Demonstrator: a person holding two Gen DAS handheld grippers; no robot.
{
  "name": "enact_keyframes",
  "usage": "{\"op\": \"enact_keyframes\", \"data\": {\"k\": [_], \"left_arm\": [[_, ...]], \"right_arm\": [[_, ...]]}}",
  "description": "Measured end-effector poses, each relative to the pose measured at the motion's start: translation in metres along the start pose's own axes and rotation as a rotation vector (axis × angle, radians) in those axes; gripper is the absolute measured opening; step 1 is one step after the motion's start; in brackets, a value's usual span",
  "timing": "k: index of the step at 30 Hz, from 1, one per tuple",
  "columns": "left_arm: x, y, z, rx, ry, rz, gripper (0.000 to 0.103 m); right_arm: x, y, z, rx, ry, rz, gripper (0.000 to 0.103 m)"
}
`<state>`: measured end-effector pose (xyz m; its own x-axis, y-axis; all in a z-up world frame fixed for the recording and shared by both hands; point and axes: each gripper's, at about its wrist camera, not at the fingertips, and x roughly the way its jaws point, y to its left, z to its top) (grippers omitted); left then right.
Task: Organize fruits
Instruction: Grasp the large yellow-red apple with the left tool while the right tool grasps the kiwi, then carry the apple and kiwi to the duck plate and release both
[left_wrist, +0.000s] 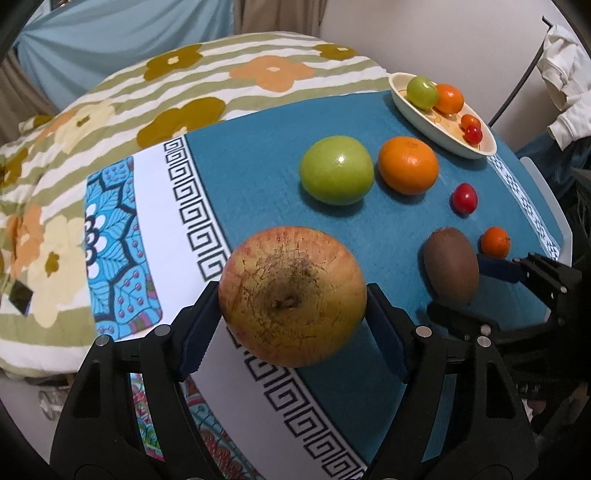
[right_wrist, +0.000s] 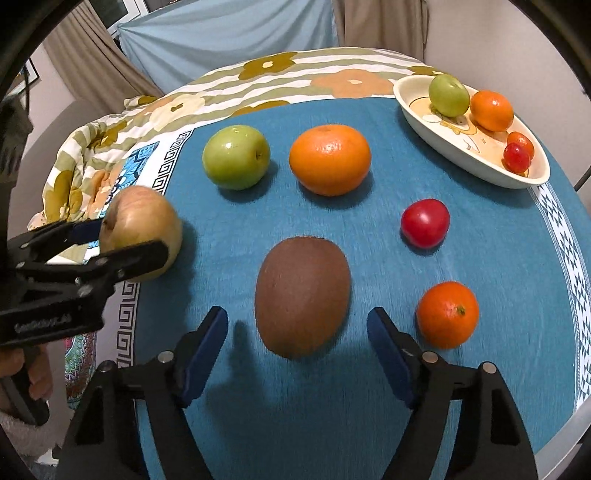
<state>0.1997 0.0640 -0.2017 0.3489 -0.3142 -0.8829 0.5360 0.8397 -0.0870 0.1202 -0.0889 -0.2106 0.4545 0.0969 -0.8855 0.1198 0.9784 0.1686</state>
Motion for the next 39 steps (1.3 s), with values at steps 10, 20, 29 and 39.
{"op": "enact_keyframes", "data": {"k": [10, 20, 29, 39], "left_arm": [[-0.010, 0.008, -0.017, -0.046, 0.000, 0.020, 0.081], [-0.032, 0.009, -0.024, -0.092, -0.028, 0.041, 0.081], [-0.065, -0.003, -0.012, -0.111, -0.075, 0.040, 0.081], [-0.089, -0.056, 0.034, -0.117, -0.150, 0.062, 0.081]], "right_arm": [[0.005, 0.003, 0.005, -0.034, -0.020, -0.014, 0.055], [-0.012, 0.008, 0.012, -0.074, -0.064, 0.008, 0.044], [-0.055, 0.000, 0.029, -0.070, -0.116, 0.051, 0.043], [-0.096, -0.057, 0.059, -0.079, -0.160, 0.073, 0.044]]}}
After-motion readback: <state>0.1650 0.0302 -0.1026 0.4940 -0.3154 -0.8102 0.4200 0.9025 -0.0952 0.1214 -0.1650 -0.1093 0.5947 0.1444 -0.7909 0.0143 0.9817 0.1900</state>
